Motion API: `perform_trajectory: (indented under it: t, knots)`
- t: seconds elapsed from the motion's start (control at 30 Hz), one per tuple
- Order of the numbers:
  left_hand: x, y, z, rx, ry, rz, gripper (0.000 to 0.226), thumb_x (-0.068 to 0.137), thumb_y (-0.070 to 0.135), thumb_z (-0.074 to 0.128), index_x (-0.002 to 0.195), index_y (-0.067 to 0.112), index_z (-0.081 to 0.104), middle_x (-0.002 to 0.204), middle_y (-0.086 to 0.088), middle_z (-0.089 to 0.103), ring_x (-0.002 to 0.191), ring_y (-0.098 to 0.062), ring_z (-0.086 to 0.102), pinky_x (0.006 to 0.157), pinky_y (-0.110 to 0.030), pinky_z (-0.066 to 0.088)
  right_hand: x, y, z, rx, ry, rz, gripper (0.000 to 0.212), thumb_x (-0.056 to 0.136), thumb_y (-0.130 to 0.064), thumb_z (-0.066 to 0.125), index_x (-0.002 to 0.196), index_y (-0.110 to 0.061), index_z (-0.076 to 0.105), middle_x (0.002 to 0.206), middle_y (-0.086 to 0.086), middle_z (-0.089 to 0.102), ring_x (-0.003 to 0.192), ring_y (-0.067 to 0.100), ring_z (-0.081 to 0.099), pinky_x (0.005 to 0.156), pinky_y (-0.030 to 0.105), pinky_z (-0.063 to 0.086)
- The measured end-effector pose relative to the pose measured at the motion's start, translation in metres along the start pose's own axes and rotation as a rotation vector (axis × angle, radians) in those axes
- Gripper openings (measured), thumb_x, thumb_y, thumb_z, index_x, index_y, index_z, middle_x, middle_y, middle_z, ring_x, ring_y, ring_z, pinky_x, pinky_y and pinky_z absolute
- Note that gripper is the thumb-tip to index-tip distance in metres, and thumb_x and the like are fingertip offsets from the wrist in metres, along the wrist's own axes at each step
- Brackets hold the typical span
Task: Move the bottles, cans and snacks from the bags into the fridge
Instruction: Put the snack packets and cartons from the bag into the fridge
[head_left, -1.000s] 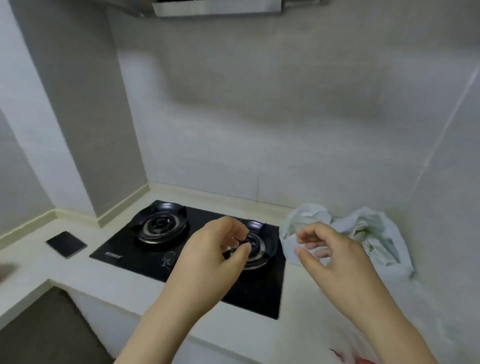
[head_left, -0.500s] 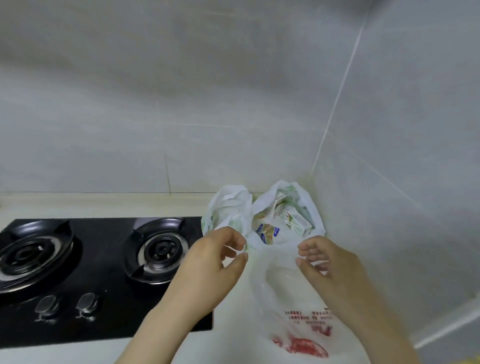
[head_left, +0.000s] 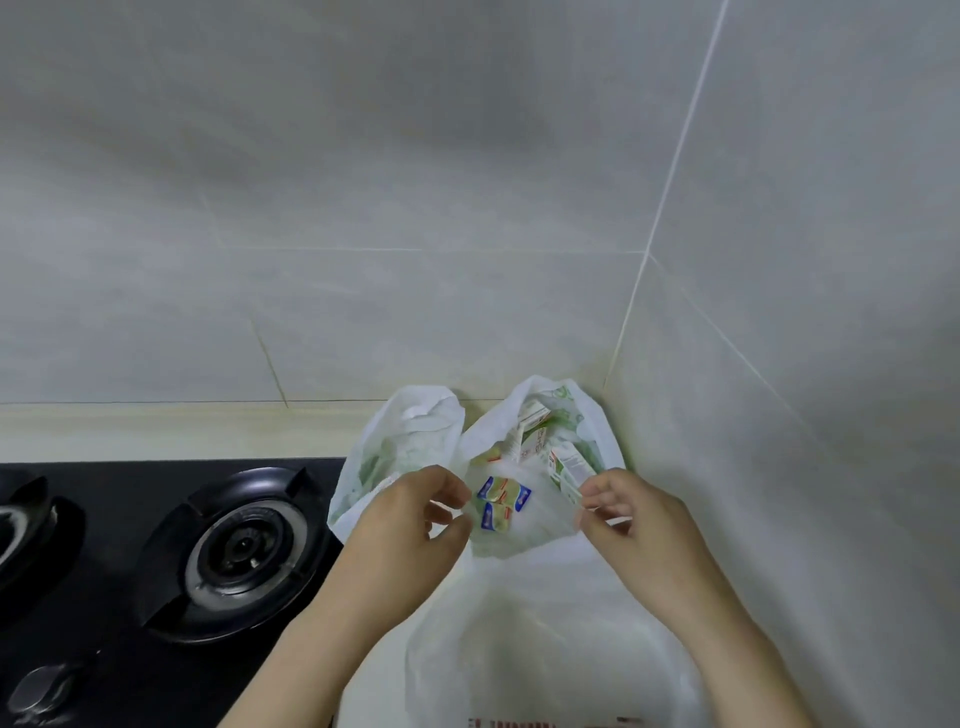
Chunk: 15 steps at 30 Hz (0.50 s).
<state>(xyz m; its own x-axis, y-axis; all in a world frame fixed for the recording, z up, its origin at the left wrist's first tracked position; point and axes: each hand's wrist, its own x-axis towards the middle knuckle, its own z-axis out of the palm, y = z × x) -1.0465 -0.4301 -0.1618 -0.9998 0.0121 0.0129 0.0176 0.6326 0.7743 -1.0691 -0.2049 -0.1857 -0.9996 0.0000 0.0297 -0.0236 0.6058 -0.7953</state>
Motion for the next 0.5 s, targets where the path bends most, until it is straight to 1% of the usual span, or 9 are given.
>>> perform_trajectory:
  t: [0.1, 0.17, 0.27, 0.3, 0.37, 0.5]
  knots:
    - [0.021, -0.004, 0.015, 0.013, -0.013, -0.021, 0.011, 0.087, 0.021, 0.062, 0.088, 0.032, 0.061, 0.092, 0.018, 0.064, 0.083, 0.012, 0.056, 0.069, -0.003, 0.043, 0.022, 0.02, 0.001, -0.003, -0.007, 0.031, 0.016, 0.084, -0.015, 0.069, 0.09, -0.028, 0.063, 0.092, -0.012, 0.068, 0.087, 0.0, 0.064, 0.079, 0.024, 0.051]
    - [0.037, -0.008, 0.021, 0.042, -0.023, -0.029, 0.01, 0.086, 0.023, 0.062, 0.089, 0.033, 0.061, 0.093, 0.02, 0.064, 0.083, 0.01, 0.058, 0.072, -0.007, 0.046, 0.035, 0.032, 0.003, -0.009, -0.01, 0.049, 0.015, 0.084, -0.015, 0.069, 0.09, -0.028, 0.063, 0.092, -0.011, 0.068, 0.087, 0.003, 0.064, 0.081, 0.027, 0.052]
    - [0.065, -0.014, 0.03, 0.058, -0.067, -0.03, 0.01, 0.086, 0.022, 0.062, 0.089, 0.031, 0.061, 0.095, 0.017, 0.065, 0.085, 0.003, 0.061, 0.079, -0.023, 0.053, 0.055, 0.046, 0.008, -0.032, -0.005, 0.074, 0.013, 0.084, -0.016, 0.07, 0.092, -0.025, 0.064, 0.094, -0.01, 0.068, 0.089, 0.005, 0.065, 0.082, 0.028, 0.053]
    - [0.075, -0.016, 0.033, 0.058, -0.087, -0.022, 0.01, 0.086, 0.02, 0.062, 0.09, 0.03, 0.062, 0.096, 0.015, 0.065, 0.086, 0.001, 0.061, 0.08, -0.026, 0.053, 0.062, 0.05, 0.01, -0.037, -0.001, 0.084, 0.013, 0.084, -0.016, 0.07, 0.092, -0.025, 0.064, 0.095, -0.01, 0.068, 0.09, 0.006, 0.065, 0.082, 0.028, 0.053]
    - [0.094, -0.022, 0.04, 0.071, -0.117, -0.002, 0.011, 0.086, 0.02, 0.063, 0.093, 0.029, 0.062, 0.101, 0.013, 0.064, 0.088, -0.001, 0.061, 0.081, -0.025, 0.052, 0.074, 0.058, 0.014, -0.059, 0.006, 0.106, 0.014, 0.084, -0.017, 0.07, 0.093, -0.025, 0.064, 0.097, -0.01, 0.069, 0.092, 0.007, 0.065, 0.083, 0.028, 0.053]
    - [0.136, -0.039, 0.056, 0.122, -0.176, 0.012, 0.019, 0.089, 0.024, 0.061, 0.106, 0.031, 0.059, 0.113, 0.015, 0.059, 0.095, 0.001, 0.058, 0.083, -0.016, 0.047, 0.103, 0.075, 0.025, -0.106, 0.006, 0.158, 0.015, 0.084, -0.018, 0.07, 0.098, -0.022, 0.065, 0.101, -0.008, 0.069, 0.091, 0.009, 0.065, 0.084, 0.029, 0.052]
